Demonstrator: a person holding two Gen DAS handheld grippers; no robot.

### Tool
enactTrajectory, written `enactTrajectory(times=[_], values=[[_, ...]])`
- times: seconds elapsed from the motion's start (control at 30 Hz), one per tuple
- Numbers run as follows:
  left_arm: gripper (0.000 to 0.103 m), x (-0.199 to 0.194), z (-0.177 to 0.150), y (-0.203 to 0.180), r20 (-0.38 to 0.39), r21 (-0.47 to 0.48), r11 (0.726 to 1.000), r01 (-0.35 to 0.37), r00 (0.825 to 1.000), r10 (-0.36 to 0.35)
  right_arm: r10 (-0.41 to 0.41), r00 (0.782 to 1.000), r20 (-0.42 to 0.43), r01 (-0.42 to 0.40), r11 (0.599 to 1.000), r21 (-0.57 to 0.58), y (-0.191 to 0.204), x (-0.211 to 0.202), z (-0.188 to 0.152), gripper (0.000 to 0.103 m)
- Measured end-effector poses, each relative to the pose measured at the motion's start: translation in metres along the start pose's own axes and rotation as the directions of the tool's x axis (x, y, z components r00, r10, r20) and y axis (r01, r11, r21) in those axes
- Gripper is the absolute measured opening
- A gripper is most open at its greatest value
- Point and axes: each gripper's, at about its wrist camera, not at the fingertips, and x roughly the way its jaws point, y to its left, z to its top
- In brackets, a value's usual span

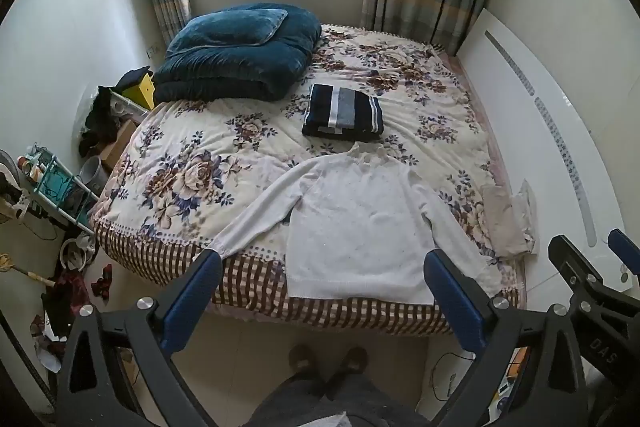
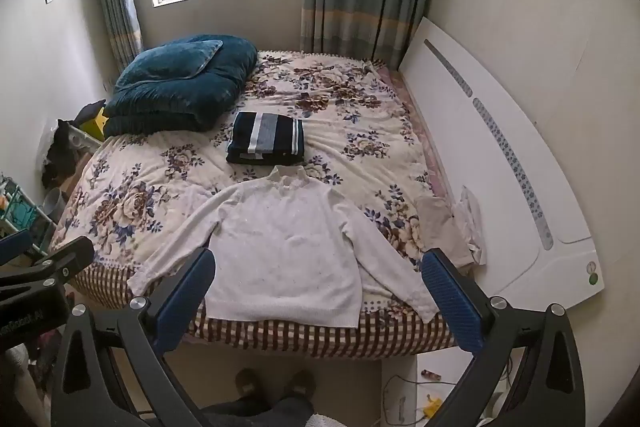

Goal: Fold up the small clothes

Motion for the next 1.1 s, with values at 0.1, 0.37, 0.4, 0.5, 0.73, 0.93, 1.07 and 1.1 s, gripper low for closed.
enactTrajectory(times=[0.1, 0.37, 0.4, 0.5, 0.73, 0.93, 1.07, 1.1], values=[[0.103, 0.0, 0.0, 0.0, 0.005, -0.002, 1.0, 0.007, 1.0, -0.006, 0.002, 1.0, 0.0, -0.002, 1.0, 0.007, -0.002, 0.0, 0.0, 0.103], [0.103, 0.0, 0.001, 0.001, 0.01, -0.002, 1.0, -0.002, 1.0, 0.002, -0.003, 1.0, -0.002, 0.003, 1.0, -0.001, -0.004, 0.0, 0.001, 0.103], [0.103, 0.0, 0.001, 0.001, 0.01, -0.004, 1.0, -0.002, 1.0, 0.002, -0.003, 1.0, -0.003, 0.003, 1.0, 0.0, -0.005, 0.001, 0.0, 0.103], [0.103, 0.001, 0.008, 0.006, 0.013, -0.002, 1.0, -0.004, 1.0, 0.005, 0.0, 1.0, -0.01, 0.0, 1.0, 0.003, 0.002, -0.001, 0.002, 0.103], [0.103, -0.001, 0.013, 0.008, 0.02, -0.002, 1.0, -0.007, 1.0, 0.007, 0.002, 1.0, -0.014, -0.002, 1.0, 0.005, 0.011, -0.002, -0.002, 0.103], [0.103, -0.006, 0.011, 0.007, 0.025, -0.001, 1.0, -0.01, 1.0, 0.01, 0.007, 1.0, -0.016, -0.006, 1.0, 0.016, 0.009, -0.007, 0.003, 0.103], [0.103, -0.006, 0.011, 0.008, 0.028, -0.002, 1.0, -0.01, 1.0, 0.01, 0.01, 1.0, -0.018, -0.01, 1.0, 0.017, 0.008, -0.007, 0.005, 0.103], [0.103, -0.006, 0.011, 0.008, 0.027, -0.002, 1.0, -0.008, 1.0, 0.009, 0.009, 1.0, -0.018, -0.009, 1.0, 0.016, 0.008, -0.007, 0.005, 0.103]])
